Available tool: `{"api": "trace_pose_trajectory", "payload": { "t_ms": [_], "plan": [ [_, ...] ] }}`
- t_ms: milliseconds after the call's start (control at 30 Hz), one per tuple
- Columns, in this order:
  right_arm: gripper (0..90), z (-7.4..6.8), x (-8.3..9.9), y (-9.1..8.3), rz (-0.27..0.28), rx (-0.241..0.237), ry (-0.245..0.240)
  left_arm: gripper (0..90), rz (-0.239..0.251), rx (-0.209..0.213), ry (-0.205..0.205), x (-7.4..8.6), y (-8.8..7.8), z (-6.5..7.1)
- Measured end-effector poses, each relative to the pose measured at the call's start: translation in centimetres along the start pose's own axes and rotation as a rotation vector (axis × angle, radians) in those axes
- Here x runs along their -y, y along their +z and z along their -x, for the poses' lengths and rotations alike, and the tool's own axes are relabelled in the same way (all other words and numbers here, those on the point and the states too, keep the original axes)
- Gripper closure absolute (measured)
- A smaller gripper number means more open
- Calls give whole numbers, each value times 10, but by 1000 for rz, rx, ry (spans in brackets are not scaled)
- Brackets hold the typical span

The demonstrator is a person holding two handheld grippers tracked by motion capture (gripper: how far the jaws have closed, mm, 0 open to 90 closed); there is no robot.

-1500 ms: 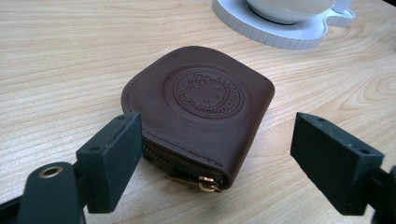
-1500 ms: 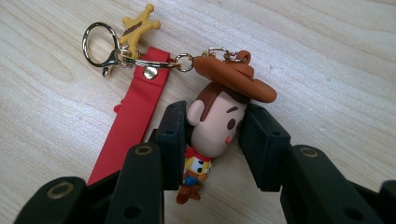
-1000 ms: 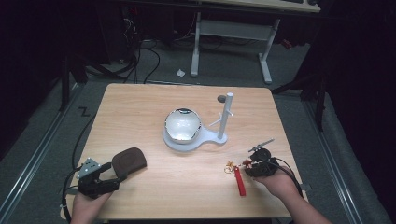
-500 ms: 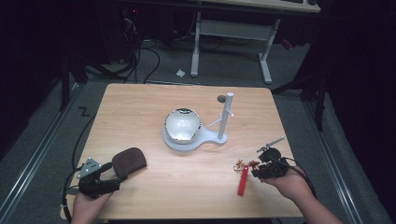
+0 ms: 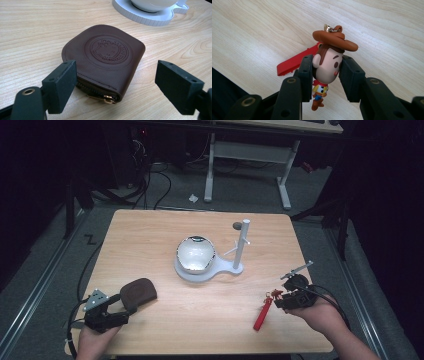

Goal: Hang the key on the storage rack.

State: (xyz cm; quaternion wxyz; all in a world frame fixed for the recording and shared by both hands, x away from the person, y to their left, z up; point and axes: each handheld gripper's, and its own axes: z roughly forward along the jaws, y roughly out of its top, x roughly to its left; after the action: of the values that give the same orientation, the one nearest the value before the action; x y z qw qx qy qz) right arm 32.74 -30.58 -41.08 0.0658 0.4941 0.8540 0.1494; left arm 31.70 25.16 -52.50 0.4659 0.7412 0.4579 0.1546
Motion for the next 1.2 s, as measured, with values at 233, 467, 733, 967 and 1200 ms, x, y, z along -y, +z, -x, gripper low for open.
{"api": "trace_pose_trajectory", "payload": {
  "t_ms": [233,467,733,967,1200],
  "plan": [
    [649,-2,-6,-13,5,3,-13,184,0,-1,1,0,0,0],
    [649,-2,-11,-22,10,12,-28,184,-1,-1,0,0,0,0],
    [650,-2,-21,-37,6,21,-40,185,-1,-1,0,1,0,0],
    [650,-3,-30,-48,-6,40,-61,187,-3,-1,-1,1,0,-1],
    [651,-5,-40,-58,-28,58,-84,188,0,-1,-4,1,0,-1]
  ]
}}
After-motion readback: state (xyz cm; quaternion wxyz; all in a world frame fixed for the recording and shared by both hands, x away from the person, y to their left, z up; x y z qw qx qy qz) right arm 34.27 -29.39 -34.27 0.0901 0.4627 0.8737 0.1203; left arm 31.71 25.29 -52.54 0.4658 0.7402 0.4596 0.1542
